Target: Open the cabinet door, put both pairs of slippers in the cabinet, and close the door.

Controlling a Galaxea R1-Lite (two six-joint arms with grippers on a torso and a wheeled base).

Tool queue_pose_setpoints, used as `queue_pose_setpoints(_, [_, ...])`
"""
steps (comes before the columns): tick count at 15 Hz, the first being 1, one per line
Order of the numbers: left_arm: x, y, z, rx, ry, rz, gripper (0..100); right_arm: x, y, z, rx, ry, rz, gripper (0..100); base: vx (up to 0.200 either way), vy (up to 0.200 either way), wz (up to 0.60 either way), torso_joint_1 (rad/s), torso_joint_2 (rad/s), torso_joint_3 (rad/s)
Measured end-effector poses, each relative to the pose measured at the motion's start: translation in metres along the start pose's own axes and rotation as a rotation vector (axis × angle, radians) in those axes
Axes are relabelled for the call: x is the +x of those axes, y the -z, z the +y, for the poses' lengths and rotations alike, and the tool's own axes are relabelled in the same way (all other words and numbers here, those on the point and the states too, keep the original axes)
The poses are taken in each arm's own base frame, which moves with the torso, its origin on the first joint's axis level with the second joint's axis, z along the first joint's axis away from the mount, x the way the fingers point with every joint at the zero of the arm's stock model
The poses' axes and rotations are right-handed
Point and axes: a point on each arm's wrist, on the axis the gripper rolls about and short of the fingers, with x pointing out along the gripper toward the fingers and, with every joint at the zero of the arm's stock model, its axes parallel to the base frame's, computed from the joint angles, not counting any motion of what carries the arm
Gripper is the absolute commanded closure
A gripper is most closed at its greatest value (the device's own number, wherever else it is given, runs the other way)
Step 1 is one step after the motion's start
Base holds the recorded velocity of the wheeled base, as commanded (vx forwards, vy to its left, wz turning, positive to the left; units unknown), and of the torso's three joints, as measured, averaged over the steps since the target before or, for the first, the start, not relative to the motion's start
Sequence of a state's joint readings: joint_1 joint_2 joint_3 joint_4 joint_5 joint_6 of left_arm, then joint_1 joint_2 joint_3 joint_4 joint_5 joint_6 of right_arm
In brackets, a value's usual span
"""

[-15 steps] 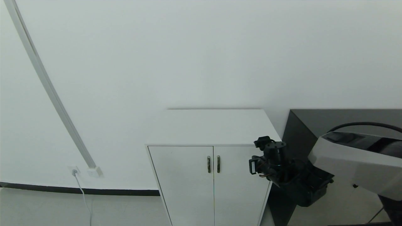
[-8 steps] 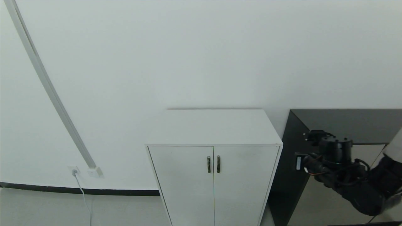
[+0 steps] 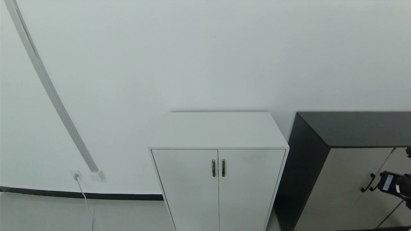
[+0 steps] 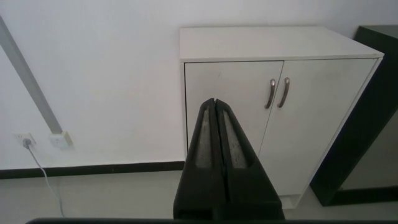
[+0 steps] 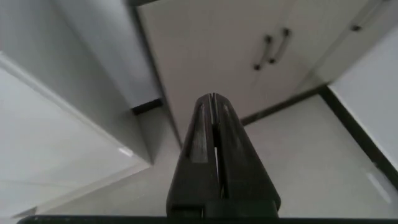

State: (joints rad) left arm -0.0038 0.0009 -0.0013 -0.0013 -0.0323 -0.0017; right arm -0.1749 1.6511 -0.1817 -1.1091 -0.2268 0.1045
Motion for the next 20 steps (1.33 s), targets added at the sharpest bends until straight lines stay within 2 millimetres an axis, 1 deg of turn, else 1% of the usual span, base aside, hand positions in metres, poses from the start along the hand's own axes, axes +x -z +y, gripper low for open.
queue_pose_setpoints(1, [0.0,0.0,0.0,0.0,0.0,0.0,100,-0.009,-0.001,-0.008,0.01,-0.005,-0.014,100,0.0,0.0,0.0,0.0,0.0,0.0])
queue_pose_setpoints(3, [0.0,0.0,0.0,0.0,0.0,0.0,100,-0.03,-0.004,-0.018,0.019,-0.064,-0.049,100,0.0,0.0,0.0,0.0,0.0,0.0])
queue_pose_setpoints(7, [0.0,0.0,0.0,0.0,0.0,0.0,100,-0.076,0.002,-0.023,-0.034,-0.224,-0.068,100,0.0,0.0,0.0,0.0,0.0,0.0])
queue_pose_setpoints(13, [0.0,0.0,0.0,0.0,0.0,0.0,100,-0.143,0.03,-0.027,-0.105,-0.386,0.033,100,0.0,0.0,0.0,0.0,0.0,0.0])
queue_pose_setpoints(16, [0.0,0.0,0.0,0.0,0.0,0.0,100,-0.166,0.045,-0.033,-0.115,-0.411,0.055,100,0.0,0.0,0.0,0.0,0.0,0.0])
queue_pose_setpoints(18, [0.0,0.0,0.0,0.0,0.0,0.0,100,-0.173,0.054,-0.036,-0.109,-0.417,0.037,100,0.0,0.0,0.0,0.0,0.0,0.0])
queue_pose_setpoints(20, [0.0,0.0,0.0,0.0,0.0,0.0,100,-0.175,0.063,-0.037,-0.103,-0.418,0.03,100,0.0,0.0,0.0,0.0,0.0,0.0])
